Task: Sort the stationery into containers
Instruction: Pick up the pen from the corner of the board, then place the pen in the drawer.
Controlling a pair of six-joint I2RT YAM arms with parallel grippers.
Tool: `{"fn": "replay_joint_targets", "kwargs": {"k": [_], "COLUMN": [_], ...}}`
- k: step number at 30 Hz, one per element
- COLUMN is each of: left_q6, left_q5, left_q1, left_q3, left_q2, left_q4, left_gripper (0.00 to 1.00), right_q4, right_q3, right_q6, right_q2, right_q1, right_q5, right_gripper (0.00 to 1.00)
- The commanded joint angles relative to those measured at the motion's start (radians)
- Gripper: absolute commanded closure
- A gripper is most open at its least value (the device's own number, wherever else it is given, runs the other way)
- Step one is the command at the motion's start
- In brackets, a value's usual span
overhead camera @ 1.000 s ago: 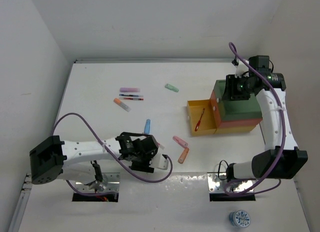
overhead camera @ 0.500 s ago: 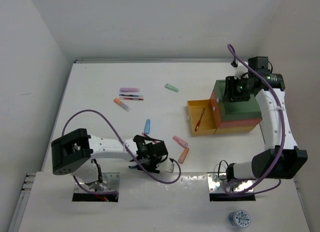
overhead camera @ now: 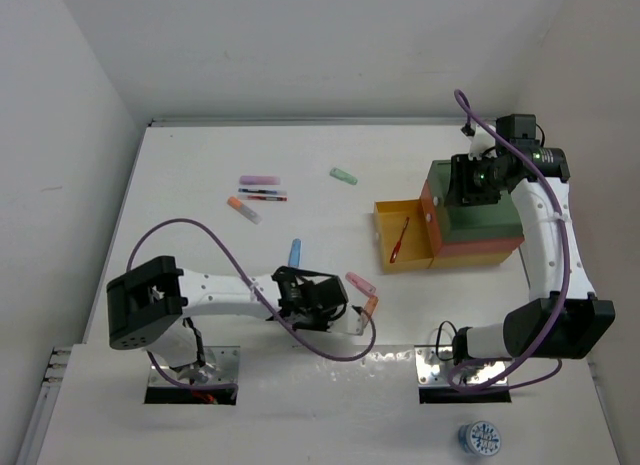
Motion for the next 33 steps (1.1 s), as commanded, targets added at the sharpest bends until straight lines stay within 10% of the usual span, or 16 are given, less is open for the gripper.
{"fn": "replay_joint_targets", "kwargs": {"k": [1, 13, 33], "left_q6": [-0.026, -0.519, -0.984], "left_q5": [0.112, 0.518, 0.643], "left_q1": [0.031, 0.333, 0.446], "left_q3": [0.205, 1.053, 1.129], "left_q2": [-0.047, 0.362, 0.639], "left_q4": [0.028, -0.067, 0.258], "left_gripper": [1.00, 1.00, 0.93], "right_q4": [0.018, 0.026, 0.021], "right_q3": [0.006, 0.016, 0.028], "right_q6": [-0.003, 0.008, 0.016], "right_q2": [-0.007, -0.001, 0.023], "right_q1": [0.002, -0.007, -0.013], "right_q5": [0.001, -0.001, -0.018], "right_gripper": [0.54, 0.53, 0.53]}}
